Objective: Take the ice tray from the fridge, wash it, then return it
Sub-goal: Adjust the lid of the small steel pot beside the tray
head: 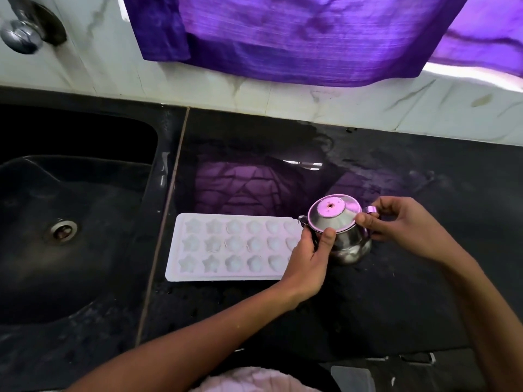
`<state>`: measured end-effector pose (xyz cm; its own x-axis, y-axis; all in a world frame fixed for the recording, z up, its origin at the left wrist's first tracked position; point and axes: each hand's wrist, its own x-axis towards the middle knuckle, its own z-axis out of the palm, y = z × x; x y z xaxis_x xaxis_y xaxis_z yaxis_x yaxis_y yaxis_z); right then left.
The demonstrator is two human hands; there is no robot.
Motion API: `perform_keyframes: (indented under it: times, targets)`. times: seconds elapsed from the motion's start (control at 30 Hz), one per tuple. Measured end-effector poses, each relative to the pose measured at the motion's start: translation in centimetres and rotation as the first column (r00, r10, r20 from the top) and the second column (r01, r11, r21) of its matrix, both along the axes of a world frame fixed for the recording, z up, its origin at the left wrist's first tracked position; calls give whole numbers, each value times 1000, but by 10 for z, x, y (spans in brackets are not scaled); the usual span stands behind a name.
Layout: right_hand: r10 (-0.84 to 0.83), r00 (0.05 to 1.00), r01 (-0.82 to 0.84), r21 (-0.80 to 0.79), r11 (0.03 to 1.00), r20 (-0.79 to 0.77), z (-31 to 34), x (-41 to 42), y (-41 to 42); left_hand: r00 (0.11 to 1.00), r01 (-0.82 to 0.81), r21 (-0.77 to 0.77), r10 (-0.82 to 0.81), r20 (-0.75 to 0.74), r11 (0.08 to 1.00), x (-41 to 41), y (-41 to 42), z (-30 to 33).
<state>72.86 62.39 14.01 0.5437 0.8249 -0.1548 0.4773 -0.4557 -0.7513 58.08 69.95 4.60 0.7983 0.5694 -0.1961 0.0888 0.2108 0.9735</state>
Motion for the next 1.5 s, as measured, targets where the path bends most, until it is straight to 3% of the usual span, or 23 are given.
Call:
perform_keyframes:
  times: [0.43, 1.0, 1.3, 1.5]
  targets:
    - [-3, 1000, 4, -46, 999, 7, 5, 0, -1, 998, 60, -20, -61, -15, 998, 2, -1, -4]
    - [-14, 1000, 15, -17, 1000, 24, 26, 2, -1, 992, 87, 28, -89, 93, 996, 1, 2, 6]
    - [-61, 988, 73, 77, 994, -145, 13, 6, -8, 984, 143, 54, -147, 97, 988, -3, -1, 4]
    - [-39, 991, 48, 68, 996, -132, 6, 7, -15, 973, 214, 74, -219, 71, 974, -8, -12, 0]
